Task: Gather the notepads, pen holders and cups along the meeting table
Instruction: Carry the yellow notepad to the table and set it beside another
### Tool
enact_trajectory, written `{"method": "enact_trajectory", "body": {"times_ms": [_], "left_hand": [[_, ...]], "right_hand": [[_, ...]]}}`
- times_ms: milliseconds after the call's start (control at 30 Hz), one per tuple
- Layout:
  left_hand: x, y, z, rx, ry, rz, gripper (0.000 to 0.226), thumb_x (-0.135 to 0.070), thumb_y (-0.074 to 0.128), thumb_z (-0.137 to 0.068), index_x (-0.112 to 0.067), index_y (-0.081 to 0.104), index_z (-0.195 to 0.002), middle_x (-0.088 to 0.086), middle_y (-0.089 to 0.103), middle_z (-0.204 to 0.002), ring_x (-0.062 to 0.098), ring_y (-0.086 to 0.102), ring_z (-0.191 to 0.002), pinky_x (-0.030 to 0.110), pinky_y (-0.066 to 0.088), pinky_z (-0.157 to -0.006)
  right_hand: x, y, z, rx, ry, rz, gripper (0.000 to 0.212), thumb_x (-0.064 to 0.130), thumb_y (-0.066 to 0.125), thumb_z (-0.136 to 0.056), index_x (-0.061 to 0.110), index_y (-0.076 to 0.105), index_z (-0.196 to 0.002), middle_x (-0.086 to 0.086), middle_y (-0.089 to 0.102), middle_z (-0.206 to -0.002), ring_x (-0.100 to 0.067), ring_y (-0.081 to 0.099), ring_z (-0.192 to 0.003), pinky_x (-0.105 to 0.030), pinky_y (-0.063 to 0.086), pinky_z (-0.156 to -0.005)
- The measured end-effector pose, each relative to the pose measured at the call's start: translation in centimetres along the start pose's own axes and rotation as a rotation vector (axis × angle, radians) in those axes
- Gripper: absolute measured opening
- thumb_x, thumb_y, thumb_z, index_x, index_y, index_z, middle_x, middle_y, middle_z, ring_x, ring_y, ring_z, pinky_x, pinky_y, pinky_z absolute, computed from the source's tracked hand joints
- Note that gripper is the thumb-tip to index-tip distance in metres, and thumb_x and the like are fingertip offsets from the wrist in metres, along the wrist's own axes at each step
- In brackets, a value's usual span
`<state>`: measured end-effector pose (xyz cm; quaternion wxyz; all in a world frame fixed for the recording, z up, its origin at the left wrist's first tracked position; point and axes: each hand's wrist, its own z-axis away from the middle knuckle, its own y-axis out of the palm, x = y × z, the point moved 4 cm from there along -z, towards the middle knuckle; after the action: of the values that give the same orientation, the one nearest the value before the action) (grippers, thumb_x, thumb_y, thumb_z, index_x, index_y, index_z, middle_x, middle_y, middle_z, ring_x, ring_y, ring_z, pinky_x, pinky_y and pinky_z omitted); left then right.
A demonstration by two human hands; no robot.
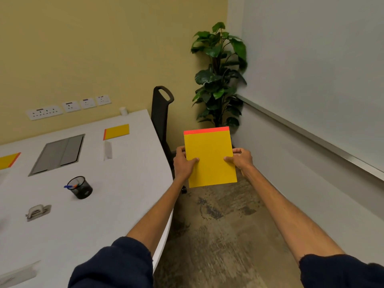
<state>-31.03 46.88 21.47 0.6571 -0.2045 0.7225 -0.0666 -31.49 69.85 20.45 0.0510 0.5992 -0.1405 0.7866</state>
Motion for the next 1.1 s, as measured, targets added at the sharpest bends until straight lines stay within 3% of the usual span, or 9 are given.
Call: {"method": "enact_trajectory", "body": {"times_ms": [133,433,733,900,1100], "left_hand": [[-1.1,3.2,-3.3,0.017,0.028,-0.036,0.058,-0.014,0.078,-0.081,-0.007,0.045,-0.129,0.012,0.059,-0.129,0.025,0.058,-0.114,0.033,0.046,-0.090],[-0.3,10.7,-15.4,0.010,0.006,-0.019,0.059,-0.018,0.080,-0.079,-0.009,0.049,-0.128,0.012,0.062,-0.124,0.027,0.059,-0.113,0.048,0.050,-0.098],[-1.5,15.0,-30.6,-0.030,-0.013,-0.051,0.063,-0.021,0.080,-0.079,-0.007,0.048,-0.132,0.011,0.059,-0.120,0.023,0.056,-0.107,0.039,0.049,-0.091],[-1.3,15.1,-36.4,-0.095,-0.064,-0.039,0.060,-0.019,0.079,-0.080,-0.008,0.050,-0.130,0.010,0.060,-0.120,0.019,0.056,-0.105,0.032,0.046,-0.087],[-0.6,14.3,-44.9,-0.130,-0.068,-0.082,0.063,-0.019,0.078,-0.081,-0.006,0.048,-0.134,0.012,0.061,-0.126,0.025,0.059,-0.115,0.037,0.048,-0.095]], "right_hand": [[0.0,-1.7,-4.2,-0.004,0.021,-0.018,0.047,0.005,0.079,-0.079,0.003,0.058,-0.121,-0.017,0.064,-0.125,-0.033,0.064,-0.111,-0.048,0.053,-0.097],[2.0,-2.5,-18.8,-0.016,0.052,0.053,0.042,0.007,0.079,-0.080,0.003,0.060,-0.117,-0.019,0.065,-0.124,-0.034,0.064,-0.111,-0.049,0.053,-0.098],[8.0,-0.6,-34.1,-0.003,-0.014,0.169,0.038,0.013,0.079,-0.081,0.006,0.060,-0.113,-0.016,0.066,-0.120,-0.032,0.065,-0.108,-0.048,0.054,-0.096],[10.4,2.9,-40.4,0.020,-0.060,0.197,0.035,0.012,0.078,-0.082,0.005,0.061,-0.111,-0.015,0.066,-0.120,-0.026,0.063,-0.102,-0.039,0.054,-0.089],[13.2,7.7,-48.3,0.092,-0.044,0.164,0.040,0.012,0.080,-0.080,0.008,0.061,-0.115,-0.012,0.068,-0.115,-0.026,0.066,-0.101,-0.044,0.056,-0.091]]}}
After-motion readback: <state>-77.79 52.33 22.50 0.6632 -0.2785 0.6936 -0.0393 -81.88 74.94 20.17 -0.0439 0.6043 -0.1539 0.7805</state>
